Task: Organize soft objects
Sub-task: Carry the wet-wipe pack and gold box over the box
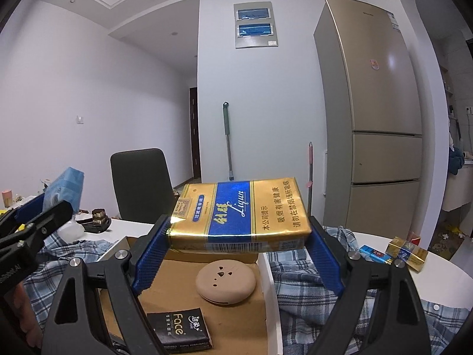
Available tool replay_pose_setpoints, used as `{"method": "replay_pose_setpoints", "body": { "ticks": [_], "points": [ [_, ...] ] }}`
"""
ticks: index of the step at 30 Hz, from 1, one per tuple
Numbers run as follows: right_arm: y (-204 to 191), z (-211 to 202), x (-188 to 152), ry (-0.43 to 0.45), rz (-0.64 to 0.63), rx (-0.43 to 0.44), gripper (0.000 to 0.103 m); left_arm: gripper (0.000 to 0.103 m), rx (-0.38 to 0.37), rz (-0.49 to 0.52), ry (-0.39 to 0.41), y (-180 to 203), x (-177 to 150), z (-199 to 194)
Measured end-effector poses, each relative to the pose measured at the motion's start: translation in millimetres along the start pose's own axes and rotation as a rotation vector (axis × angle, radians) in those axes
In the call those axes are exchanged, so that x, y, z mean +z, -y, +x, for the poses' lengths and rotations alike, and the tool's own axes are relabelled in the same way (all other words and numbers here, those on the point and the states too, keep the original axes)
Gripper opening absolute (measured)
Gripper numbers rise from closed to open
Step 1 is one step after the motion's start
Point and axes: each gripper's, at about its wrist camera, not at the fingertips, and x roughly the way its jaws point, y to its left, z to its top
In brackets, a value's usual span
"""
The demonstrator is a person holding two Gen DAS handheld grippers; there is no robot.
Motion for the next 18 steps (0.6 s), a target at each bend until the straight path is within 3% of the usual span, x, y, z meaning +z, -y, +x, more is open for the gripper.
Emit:
{"method": "replay_pose_setpoints", "body": {
  "ticks": [7,18],
  "points": [
    [1,0,1,-0.002,-0.003,0.005,0.087,0.075,0.015,-0.006,-0.055,-3,0,13],
    [0,1,2,-0.02,-0.01,0.02,0.087,0.075,-0.087,-0.032,-0.311,-6,-3,47]
  ]
}}
